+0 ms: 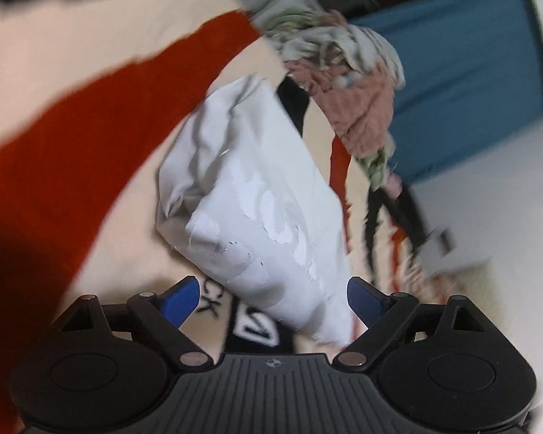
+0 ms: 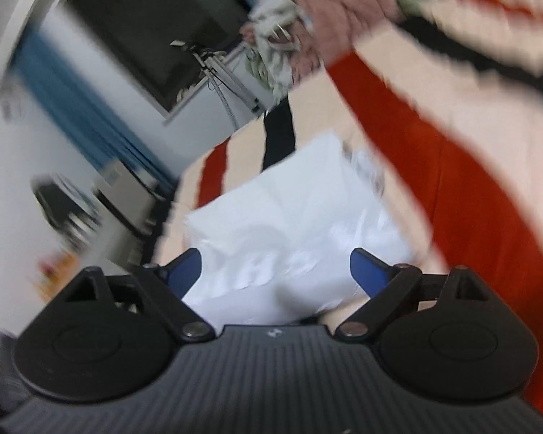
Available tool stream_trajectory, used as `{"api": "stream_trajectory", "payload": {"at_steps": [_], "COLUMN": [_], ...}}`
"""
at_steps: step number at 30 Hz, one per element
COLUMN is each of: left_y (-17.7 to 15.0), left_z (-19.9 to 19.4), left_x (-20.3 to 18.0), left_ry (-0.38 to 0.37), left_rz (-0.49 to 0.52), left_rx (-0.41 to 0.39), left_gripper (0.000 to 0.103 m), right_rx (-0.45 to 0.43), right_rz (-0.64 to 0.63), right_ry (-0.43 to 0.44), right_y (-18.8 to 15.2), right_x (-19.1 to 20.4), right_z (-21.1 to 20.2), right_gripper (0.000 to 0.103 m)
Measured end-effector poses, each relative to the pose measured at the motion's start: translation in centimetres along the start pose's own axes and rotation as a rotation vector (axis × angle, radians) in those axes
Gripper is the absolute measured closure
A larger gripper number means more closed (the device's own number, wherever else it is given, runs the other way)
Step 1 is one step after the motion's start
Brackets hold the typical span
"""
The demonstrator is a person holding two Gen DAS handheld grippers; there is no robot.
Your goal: Fold clothes
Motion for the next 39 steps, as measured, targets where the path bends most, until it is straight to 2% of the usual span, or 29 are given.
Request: {"api": "stream_trajectory", "payload": {"at_steps": [2, 3, 5, 6, 9, 10, 12, 14, 15, 16, 18, 19, 22, 24, 28, 32, 37, 39], "left_y": [0.5, 0.7, 1.1, 1.3, 1.5, 1.6, 1.7, 1.7, 1.7, 1.7, 1.5, 1.4, 1.0, 0.7, -0.3, -1.2, -1.2, -0.7], "left_z": [0.9, 1.4, 2.0, 2.3, 2.7, 2.8, 2.8, 2.7, 2.5, 2.3, 2.0, 1.8, 0.6, -0.5, -2.4, -2.6, 2.4, 6.4], "left_x": [1.5, 2.1, 2.5, 2.7, 2.9, 3.0, 3.0, 3.1, 3.1, 2.9, 2.4, 2.2, 1.1, 0.3, -2.9, -7.2, -12.8, -15.4], "left_ry": [-0.028, -0.022, 0.002, 0.014, 0.026, 0.027, 0.029, 0.021, 0.012, 0.003, -0.002, -0.004, -0.038, -0.073, -0.147, -0.204, -0.207, -0.17], "left_rz": [-0.098, -0.129, -0.134, -0.137, -0.124, -0.117, -0.103, -0.097, -0.097, -0.096, -0.081, -0.073, -0.055, -0.049, 0.036, 0.043, 0.033, 0.044], "left_rx": [-0.03, -0.043, -0.068, -0.081, -0.102, -0.107, -0.116, -0.124, -0.127, -0.128, -0.132, -0.134, -0.139, -0.14, -0.113, -0.042, 0.096, 0.158], "left_gripper": [0.016, 0.02, 0.027, 0.031, 0.042, 0.045, 0.057, 0.063, 0.068, 0.069, 0.074, 0.075, 0.076, 0.076, 0.076, 0.077, 0.076, 0.076], "right_rx": [0.079, 0.104, 0.149, 0.171, 0.116, 0.096, 0.059, 0.031, 0.021, 0.018, 0.015, 0.01, -0.011, -0.026, -0.077, -0.16, -0.207, -0.204], "right_rz": [0.15, 0.208, 0.317, 0.372, 0.421, 0.434, 0.443, 0.426, 0.397, 0.376, 0.341, 0.334, 0.312, 0.302, 0.237, 0.223, 0.213, 0.226], "right_ry": [0.065, 0.079, 0.101, 0.111, 0.086, 0.076, 0.057, 0.041, 0.011, -0.005, -0.027, -0.027, -0.017, -0.013, -0.018, 0.028, 0.032, 0.002], "right_y": [-0.2, -0.4, -1.0, -1.3, -1.1, -1.0, -0.8, -0.7, -0.6, -0.6, -0.6, -0.7, -0.8, -0.8, -0.4, 0.9, 5.7, 8.4], "right_x": [-1.7, -2.4, -3.9, -4.6, -5.3, -5.5, -5.7, -5.8, -5.8, -5.8, -5.8, -5.6, -5.0, -4.6, -3.2, -2.2, -2.8, -4.0], "right_z": [1.7, 2.7, 4.6, 5.6, 6.3, 6.5, 6.7, 6.8, 6.8, 6.7, 6.5, 6.1, 4.4, 2.8, -1.7, -7.5, -11.6, -12.1], "right_gripper": [0.012, 0.012, 0.011, 0.014, 0.027, 0.029, 0.03, 0.041, 0.058, 0.065, 0.073, 0.079, 0.084, 0.085, 0.088, 0.088, 0.087, 0.087]}}
Point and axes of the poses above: each gripper's, at about its wrist camera, not at the fingertips, and z roughly the way its jaws point, x to its left, y to its top, the point moved 1 cm from there along z, roughly the way its jaws point, and after that the axes turned 9 degrees about -y, right-handed, at the moved point
